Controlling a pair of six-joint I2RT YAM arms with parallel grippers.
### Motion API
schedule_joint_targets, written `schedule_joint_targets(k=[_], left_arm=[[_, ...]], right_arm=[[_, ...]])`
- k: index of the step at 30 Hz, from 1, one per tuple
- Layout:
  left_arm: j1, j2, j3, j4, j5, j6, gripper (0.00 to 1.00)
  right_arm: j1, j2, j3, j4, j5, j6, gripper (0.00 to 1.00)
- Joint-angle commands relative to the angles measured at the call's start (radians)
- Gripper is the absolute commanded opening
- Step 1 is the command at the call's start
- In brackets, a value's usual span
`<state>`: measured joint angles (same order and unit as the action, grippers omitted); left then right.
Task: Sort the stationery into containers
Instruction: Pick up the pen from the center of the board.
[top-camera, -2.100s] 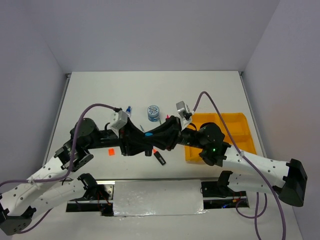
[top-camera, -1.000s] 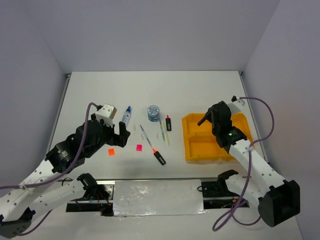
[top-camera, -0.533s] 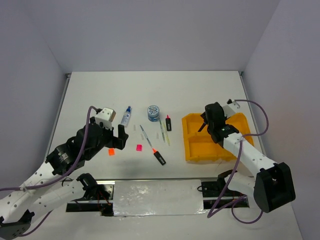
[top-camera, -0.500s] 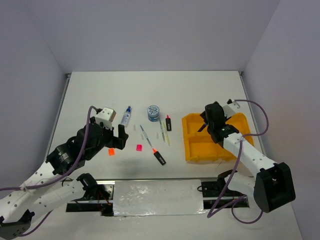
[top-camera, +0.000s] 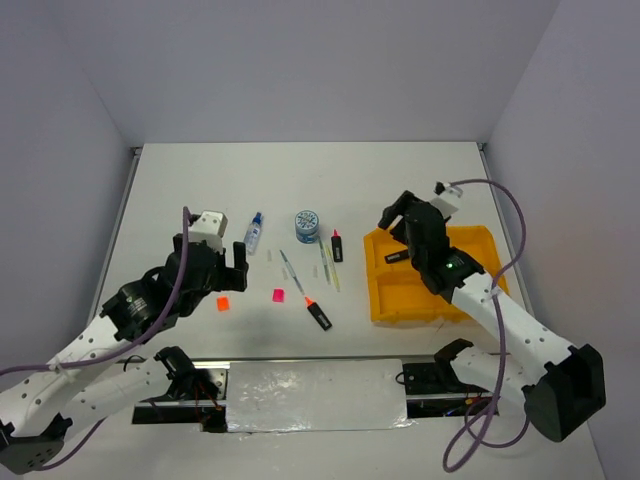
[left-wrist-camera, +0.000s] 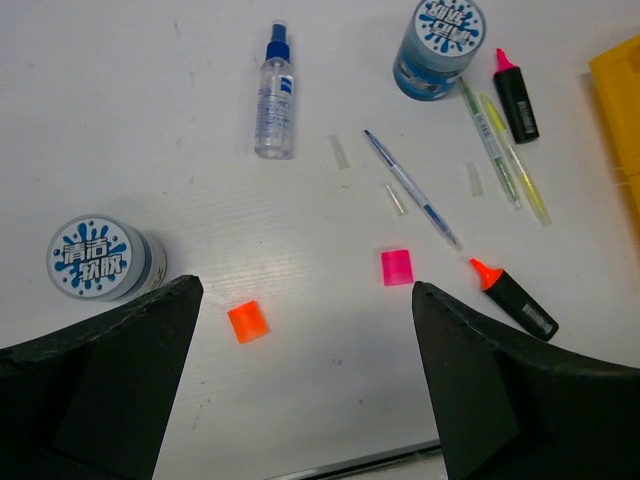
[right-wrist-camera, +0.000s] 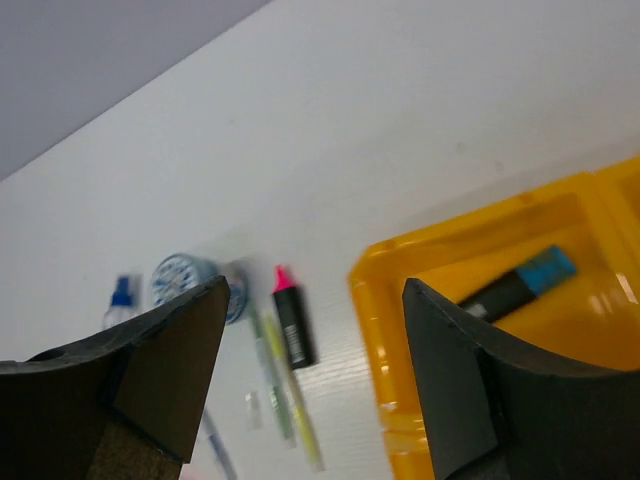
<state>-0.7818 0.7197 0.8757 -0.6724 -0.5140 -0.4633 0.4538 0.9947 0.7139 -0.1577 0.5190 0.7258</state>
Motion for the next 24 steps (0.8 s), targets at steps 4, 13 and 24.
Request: schedule_joint_targets(k=[4,13,24], left_arm=[[0.024,0.057,0.051,-0.039,-0.090,-0.061,0.99],[0.050,0.055,0.039,-0.030,-0.083,-0.046,0.99],[0.056,0.087,0.034,-0.007,-0.020,-0.012,0.99]], right_arm=[[0.209,0.186,0.245,-0.132,-0.048,-0.196,0.73],[0.252,0.640,0.525,-0.315,-0.160,-0.279,0.63],[0.221,0.901,0.645,-0.316,-0.220,-0.331,0.60]])
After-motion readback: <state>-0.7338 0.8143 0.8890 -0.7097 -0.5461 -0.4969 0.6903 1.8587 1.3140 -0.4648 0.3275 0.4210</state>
